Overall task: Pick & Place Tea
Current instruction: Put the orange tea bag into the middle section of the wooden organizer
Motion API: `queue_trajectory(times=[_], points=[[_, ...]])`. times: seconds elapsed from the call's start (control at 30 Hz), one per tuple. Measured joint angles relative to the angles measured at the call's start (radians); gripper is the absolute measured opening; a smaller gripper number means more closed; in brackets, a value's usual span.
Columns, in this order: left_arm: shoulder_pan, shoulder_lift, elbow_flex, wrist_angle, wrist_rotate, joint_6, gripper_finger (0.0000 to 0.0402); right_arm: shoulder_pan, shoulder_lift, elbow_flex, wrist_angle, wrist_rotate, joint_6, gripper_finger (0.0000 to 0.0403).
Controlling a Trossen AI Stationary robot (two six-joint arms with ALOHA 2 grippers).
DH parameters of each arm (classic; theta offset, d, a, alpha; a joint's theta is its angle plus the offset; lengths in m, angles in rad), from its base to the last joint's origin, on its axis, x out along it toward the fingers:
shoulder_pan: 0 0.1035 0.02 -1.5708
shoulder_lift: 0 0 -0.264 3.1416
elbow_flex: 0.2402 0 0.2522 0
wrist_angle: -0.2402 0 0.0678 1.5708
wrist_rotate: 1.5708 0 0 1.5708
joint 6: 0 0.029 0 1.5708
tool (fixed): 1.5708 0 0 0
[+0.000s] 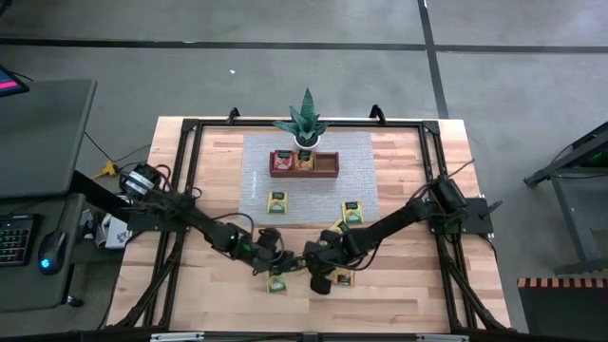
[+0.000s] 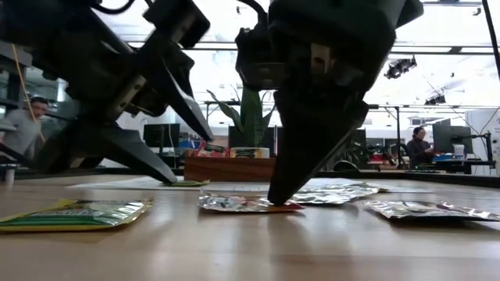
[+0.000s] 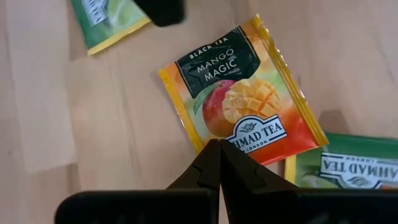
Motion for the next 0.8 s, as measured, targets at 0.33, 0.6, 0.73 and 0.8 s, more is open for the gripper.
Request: queue_trajectory(times=[0.33, 0.6, 0.73, 0.8], points=[[0.062, 0.0, 0.0, -0.072, 0.045, -0.015, 0.022, -0.016, 0.0, 0.0, 0.005, 0.036, 0.067, 0.0], [0.073, -0.001, 0.0, -0.114, 0.043, -0.014, 0.022, -0.033, 0.0, -0.001, 0.024, 0.036, 0.082, 0.0], [0.073, -0.002, 0.0, -0.117, 0.036, -0.014, 0.022, -0.041, 0.0, -0.001, 0.044, 0.036, 0.082, 0.0], [0.073, -0.002, 0.0, -0.117, 0.036, -0.014, 0.022, -0.045, 0.0, -0.001, 0.051, 0.035, 0.082, 0.0]])
